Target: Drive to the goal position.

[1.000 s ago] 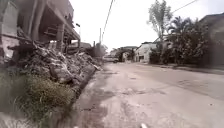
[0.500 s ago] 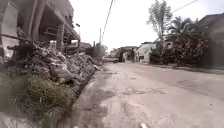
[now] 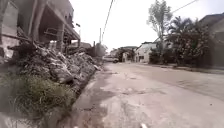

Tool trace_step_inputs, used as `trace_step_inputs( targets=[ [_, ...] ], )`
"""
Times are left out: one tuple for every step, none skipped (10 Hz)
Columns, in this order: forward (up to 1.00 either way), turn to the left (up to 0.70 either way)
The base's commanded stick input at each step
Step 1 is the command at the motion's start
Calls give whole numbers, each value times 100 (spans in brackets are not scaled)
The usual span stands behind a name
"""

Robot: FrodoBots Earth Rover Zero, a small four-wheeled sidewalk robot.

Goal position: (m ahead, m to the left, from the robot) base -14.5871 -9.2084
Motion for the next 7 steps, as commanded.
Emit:
trace_step_inputs(
  targets=[
    [4,0],
    [4,0],
    [4,0],
    [4,0],
    [4,0],
    [4,0],
    [5,0]
  ],
)
